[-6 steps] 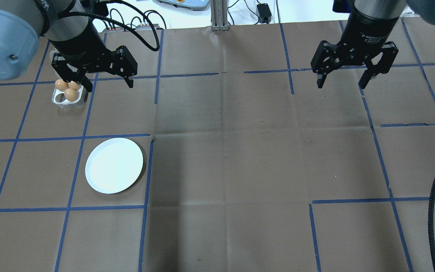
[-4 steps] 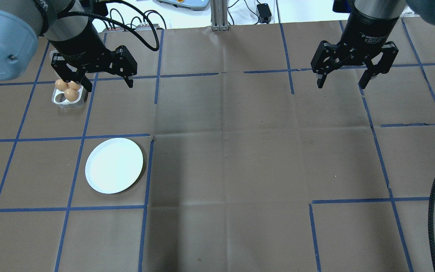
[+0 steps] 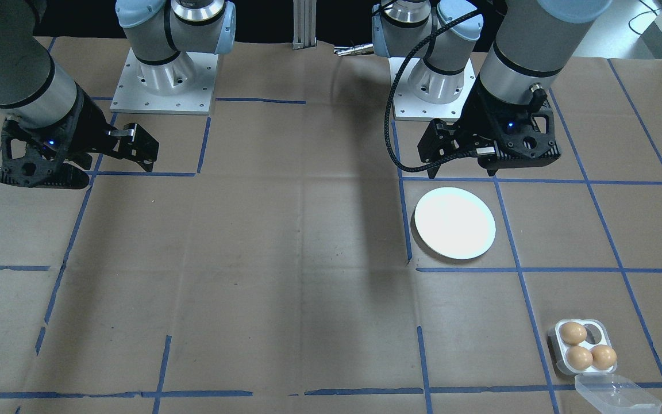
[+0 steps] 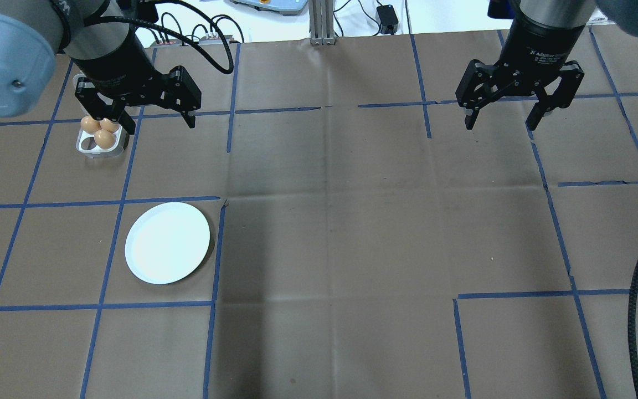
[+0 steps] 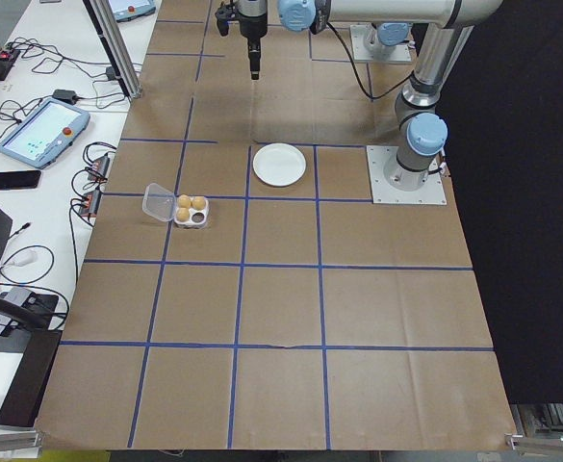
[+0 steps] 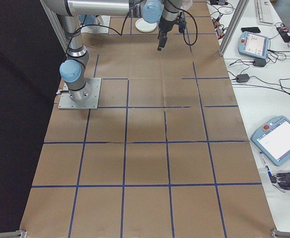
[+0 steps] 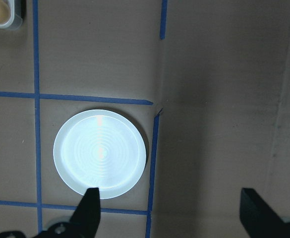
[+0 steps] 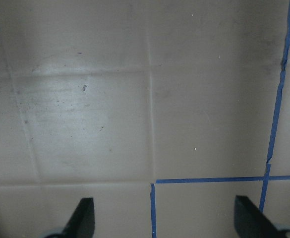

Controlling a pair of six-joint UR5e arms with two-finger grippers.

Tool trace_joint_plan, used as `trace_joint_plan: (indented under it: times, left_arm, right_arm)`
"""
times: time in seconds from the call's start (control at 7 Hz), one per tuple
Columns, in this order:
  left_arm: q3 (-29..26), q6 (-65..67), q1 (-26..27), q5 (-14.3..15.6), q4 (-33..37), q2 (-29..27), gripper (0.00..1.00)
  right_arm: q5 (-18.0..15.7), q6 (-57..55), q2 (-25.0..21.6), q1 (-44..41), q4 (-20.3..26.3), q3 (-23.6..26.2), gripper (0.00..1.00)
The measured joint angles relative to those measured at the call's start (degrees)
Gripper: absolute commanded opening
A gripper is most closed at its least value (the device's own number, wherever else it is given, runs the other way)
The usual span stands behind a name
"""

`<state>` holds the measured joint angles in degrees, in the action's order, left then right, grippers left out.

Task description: Place egg on plate

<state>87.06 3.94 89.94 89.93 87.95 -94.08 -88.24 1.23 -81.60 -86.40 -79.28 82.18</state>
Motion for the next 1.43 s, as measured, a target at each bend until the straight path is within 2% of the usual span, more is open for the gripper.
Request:
trace_joint_plan:
  times: [0.29, 0.57, 1.0, 1.29, 1.43]
  left_arm:
    - [-1.3, -3.1, -2.3, -0.1, -0.5, -1.0, 1.00]
    - [-3.8, -10.2, -9.0, -0.5, -1.2, -3.9, 1.00]
    - [-13.1, -22.7, -19.7, -2.6, -1.4, -13.9, 1.00]
    - [-19.8, -27.7, -22.4, -2.4, -1.4, -21.2, 0.99]
    - [-20.8, -29.6, -23.0, -2.2, -2.0, -23.3, 0.99]
  right_arm:
    - [0.0, 0.0, 0.0, 0.0, 0.0, 0.0, 1.00]
    - [0.0, 0.0, -0.1, 0.0, 0.0, 0.0, 1.00]
    - [0.0, 0.0, 0.0, 0.0, 0.0, 0.0, 1.00]
    - [0.0, 0.0, 0.0, 0.0, 0.0, 0.0, 1.00]
    - [0.0, 0.0, -0.1, 0.0, 0.0, 0.0, 1.00]
